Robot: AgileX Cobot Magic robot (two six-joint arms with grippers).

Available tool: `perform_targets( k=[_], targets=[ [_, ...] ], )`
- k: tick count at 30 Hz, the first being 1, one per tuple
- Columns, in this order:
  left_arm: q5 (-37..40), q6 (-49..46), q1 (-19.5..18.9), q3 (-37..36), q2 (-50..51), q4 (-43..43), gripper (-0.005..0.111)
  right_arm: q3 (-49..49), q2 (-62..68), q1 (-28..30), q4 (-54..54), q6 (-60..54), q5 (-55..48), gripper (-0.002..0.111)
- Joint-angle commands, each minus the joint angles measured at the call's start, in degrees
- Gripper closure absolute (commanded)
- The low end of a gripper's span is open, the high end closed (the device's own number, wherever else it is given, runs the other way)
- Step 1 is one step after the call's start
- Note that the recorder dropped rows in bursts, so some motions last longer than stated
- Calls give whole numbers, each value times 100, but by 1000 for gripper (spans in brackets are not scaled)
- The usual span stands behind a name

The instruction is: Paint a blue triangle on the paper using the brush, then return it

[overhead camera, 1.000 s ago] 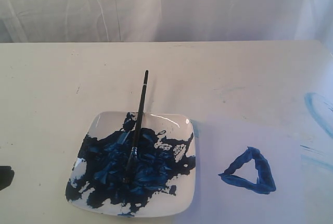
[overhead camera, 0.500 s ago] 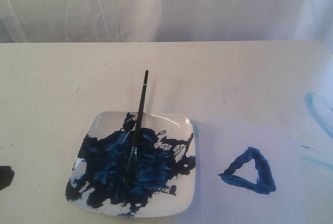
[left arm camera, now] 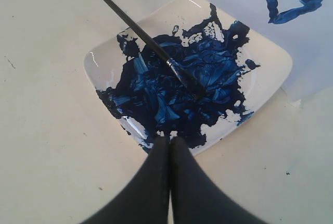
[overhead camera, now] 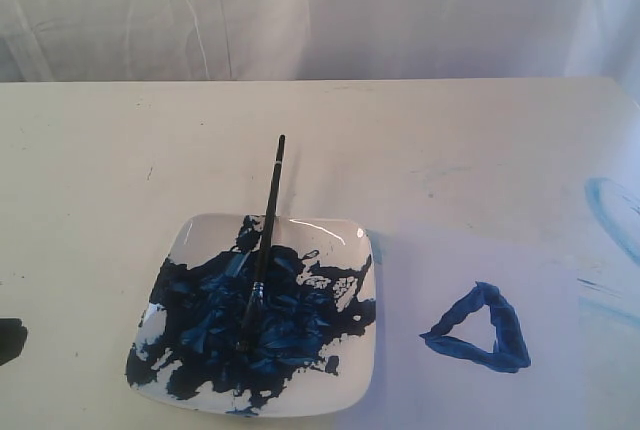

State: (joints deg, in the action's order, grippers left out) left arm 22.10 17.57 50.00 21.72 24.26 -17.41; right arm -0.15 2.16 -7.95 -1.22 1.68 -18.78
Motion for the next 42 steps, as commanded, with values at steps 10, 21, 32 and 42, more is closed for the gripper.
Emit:
perform_targets(
  k=[10,21,32,42],
  targets=[
    [-16,44,-14,-33,6,63,107,15,-35,-180,42,-50,78,108],
    [-16,44,-14,-33,6,63,107,15,-35,-472,42,-38,78,108],
    [-16,44,-14,-33,6,63,107,15,-35,-472,58,-40,78,108],
    [-72,27,-597,-125,-247,-57,107,15,-35,-472,58,-40,78,108]
  ],
)
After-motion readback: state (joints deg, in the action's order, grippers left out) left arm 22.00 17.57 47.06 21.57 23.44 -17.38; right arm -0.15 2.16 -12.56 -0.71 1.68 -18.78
